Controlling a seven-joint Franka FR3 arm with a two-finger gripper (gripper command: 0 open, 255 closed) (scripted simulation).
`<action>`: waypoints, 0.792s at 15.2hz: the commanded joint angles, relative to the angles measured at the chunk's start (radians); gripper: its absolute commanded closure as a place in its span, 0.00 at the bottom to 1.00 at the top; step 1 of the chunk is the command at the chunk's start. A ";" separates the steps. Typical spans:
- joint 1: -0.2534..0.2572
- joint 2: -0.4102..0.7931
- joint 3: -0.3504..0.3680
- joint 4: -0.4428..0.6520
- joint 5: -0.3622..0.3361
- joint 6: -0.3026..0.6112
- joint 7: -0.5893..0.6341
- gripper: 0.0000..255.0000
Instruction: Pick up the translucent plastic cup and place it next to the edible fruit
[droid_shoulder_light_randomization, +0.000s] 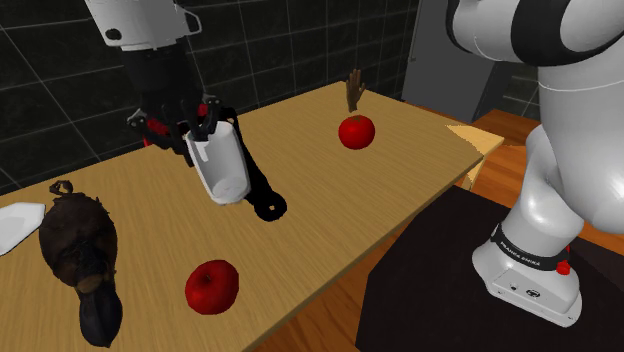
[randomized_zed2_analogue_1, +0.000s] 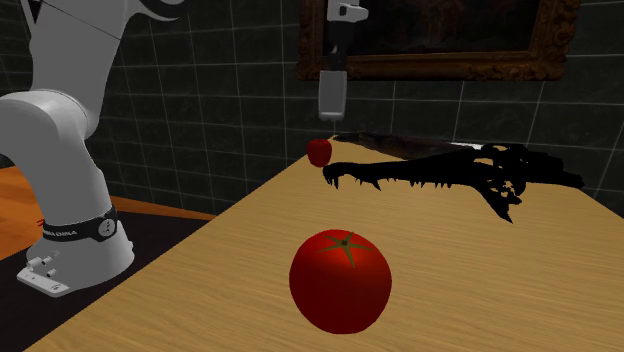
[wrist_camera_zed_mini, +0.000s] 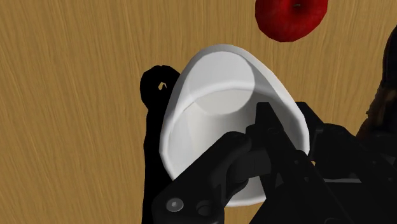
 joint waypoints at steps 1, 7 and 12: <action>-0.003 -0.011 0.000 -0.041 0.002 0.031 0.000 1.00; -0.013 -0.035 0.000 -0.161 0.007 0.126 -0.004 1.00; -0.018 -0.044 -0.001 -0.241 0.009 0.198 -0.007 1.00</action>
